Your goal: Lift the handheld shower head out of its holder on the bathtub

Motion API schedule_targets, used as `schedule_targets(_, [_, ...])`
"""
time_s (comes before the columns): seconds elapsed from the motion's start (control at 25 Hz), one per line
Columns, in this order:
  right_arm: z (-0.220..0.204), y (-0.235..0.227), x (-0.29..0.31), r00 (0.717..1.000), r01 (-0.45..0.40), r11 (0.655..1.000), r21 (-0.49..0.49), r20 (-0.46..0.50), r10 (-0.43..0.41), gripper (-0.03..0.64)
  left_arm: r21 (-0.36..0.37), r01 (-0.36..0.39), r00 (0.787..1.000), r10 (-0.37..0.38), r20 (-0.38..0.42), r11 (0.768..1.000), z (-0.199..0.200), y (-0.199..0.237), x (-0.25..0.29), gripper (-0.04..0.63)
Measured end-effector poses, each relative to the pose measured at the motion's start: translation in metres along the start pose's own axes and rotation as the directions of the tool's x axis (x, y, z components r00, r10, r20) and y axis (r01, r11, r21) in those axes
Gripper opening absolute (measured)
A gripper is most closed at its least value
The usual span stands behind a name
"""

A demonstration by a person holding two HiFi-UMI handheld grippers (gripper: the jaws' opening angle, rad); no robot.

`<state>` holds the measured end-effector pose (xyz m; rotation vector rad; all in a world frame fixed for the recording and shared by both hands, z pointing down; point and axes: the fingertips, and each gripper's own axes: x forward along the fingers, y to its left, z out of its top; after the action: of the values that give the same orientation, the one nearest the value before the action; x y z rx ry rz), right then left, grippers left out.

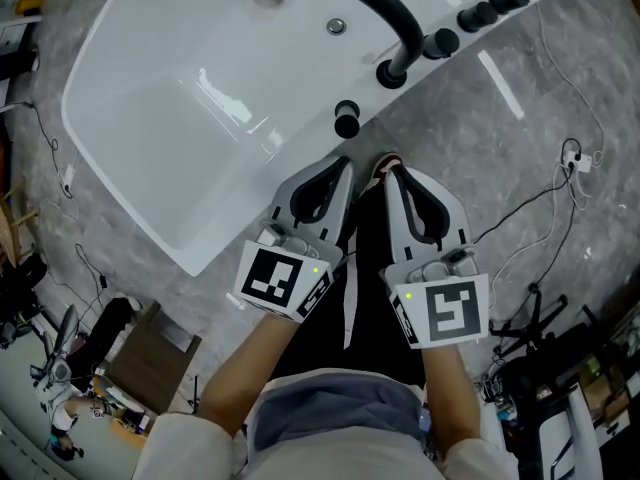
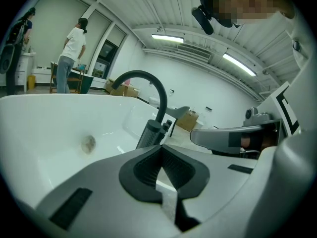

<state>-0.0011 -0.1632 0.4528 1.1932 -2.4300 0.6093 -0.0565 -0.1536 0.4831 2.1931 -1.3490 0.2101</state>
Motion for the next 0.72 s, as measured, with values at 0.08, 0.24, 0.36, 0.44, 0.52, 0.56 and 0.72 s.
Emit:
schedule_targets(0.08, [-0.004,0.001,0.006,1.000,-0.005,1.000,-0.003,0.000,0.005,0.020,0.010,0.000,1.000,0.000,0.002,1.000,-0.004,0.005,0.003,0.003])
schedule_targets(0.24, [-0.009,0.000,0.020,1.000,-0.011,1.000,-0.007,-0.006,0.011,0.020,0.059,-0.004,1.000,0.004,-0.005,0.998,-0.014,0.020,0.011,0.003])
schedule_targets(0.36, [-0.014,-0.002,0.035,1.000,-0.011,1.000,-0.007,-0.012,0.011,0.020,0.049,0.019,1.000,-0.019,0.002,0.999,-0.020,0.036,0.022,0.003])
schedule_targets(0.44, [-0.019,-0.001,0.043,1.000,-0.015,1.000,-0.007,-0.021,0.015,0.020,0.036,0.039,0.999,-0.040,0.010,0.999,-0.024,0.042,0.027,0.003])
schedule_targets(0.52, [-0.027,0.000,0.045,0.999,-0.017,1.000,-0.014,-0.036,0.016,0.020,0.041,0.049,0.999,-0.049,0.010,0.998,-0.030,0.045,0.031,0.003])
schedule_targets(0.56, [-0.030,0.000,0.046,0.999,-0.016,1.000,-0.021,-0.045,0.015,0.020,0.043,0.056,0.998,-0.056,0.011,0.998,-0.034,0.045,0.033,0.005])
schedule_targets(0.72, [-0.036,0.003,0.052,0.998,-0.033,0.999,-0.007,-0.048,0.032,0.020,0.035,0.072,0.997,-0.073,0.030,0.997,-0.038,0.052,0.039,0.005])
